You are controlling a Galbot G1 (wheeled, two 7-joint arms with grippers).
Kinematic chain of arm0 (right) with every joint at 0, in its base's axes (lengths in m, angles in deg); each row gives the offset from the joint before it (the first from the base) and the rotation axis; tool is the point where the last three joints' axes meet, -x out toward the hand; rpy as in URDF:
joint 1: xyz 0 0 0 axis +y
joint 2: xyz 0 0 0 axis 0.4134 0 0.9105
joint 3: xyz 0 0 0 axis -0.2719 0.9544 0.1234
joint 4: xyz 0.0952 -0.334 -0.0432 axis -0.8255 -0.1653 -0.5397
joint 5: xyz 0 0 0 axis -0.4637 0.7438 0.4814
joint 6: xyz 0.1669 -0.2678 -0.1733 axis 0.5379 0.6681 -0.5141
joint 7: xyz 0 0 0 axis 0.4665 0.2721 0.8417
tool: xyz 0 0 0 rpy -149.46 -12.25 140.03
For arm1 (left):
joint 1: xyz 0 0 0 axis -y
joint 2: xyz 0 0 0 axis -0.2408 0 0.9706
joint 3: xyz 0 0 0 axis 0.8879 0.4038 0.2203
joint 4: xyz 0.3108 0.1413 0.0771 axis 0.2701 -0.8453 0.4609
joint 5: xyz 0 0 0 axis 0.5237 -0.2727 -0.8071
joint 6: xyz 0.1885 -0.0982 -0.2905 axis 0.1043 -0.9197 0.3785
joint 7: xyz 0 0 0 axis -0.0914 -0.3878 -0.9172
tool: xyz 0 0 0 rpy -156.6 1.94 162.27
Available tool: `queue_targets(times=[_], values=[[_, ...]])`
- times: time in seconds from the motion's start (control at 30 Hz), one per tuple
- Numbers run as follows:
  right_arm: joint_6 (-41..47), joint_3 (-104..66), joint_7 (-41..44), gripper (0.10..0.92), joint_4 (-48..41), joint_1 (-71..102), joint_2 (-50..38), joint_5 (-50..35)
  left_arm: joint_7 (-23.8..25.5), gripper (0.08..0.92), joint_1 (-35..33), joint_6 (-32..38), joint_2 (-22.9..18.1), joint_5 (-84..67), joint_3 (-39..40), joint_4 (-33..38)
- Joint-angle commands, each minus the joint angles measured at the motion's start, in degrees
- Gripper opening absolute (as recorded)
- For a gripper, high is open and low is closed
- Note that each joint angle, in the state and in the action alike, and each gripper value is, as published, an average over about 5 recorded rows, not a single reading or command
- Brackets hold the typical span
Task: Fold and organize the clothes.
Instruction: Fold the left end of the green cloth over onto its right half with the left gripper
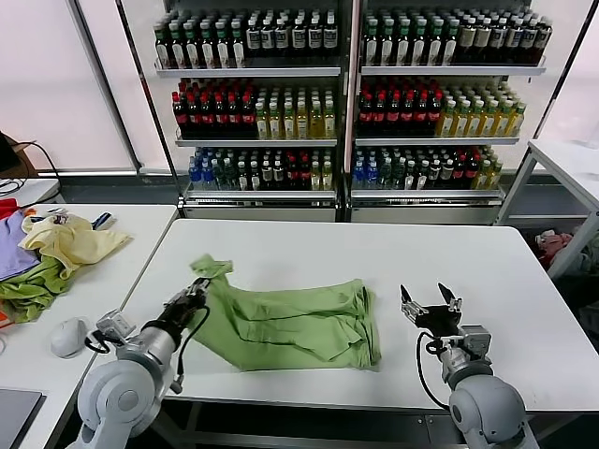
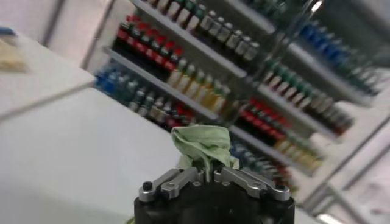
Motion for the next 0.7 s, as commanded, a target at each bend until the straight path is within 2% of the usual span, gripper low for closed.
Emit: queue_targets(times=[0.03, 0.23, 0.43, 0.63, 0.7], values=[[-0.01, -0.16, 0.04, 0.823, 0.06, -0.22, -0.07, -0.03, 0.71, 0.122, 5.10, 1.71, -7.69, -10.47, 10.63, 1.51], [-0.83, -0.01, 0.05, 0.823, -1.26, -1.50, -0.20, -0.01, 0.59, 0.122, 11.16, 2.85, -12.63, -5.75, 18.80, -7.80], [-1.85, 0.52, 0.40, 0.823, -2.60, -2.18, -0.25, 0.17, 0.51, 0.122, 15.22, 3.20, -18.10, -1.55, 23.31, -18.44], [-2.38, 0.99, 0.65, 0.823, -3.82, -2.79, -0.39, 0.18, 1.37, 0.130, 18.14, 3.00, -19.80, 3.06, 26.64, -26.25], [-2.42, 1.19, 0.59, 0.823, -4.42, -3.18, -0.34, 0.24, 1.63, 0.164, 18.81, 2.92, -20.14, 3.72, 27.39, -27.48]])
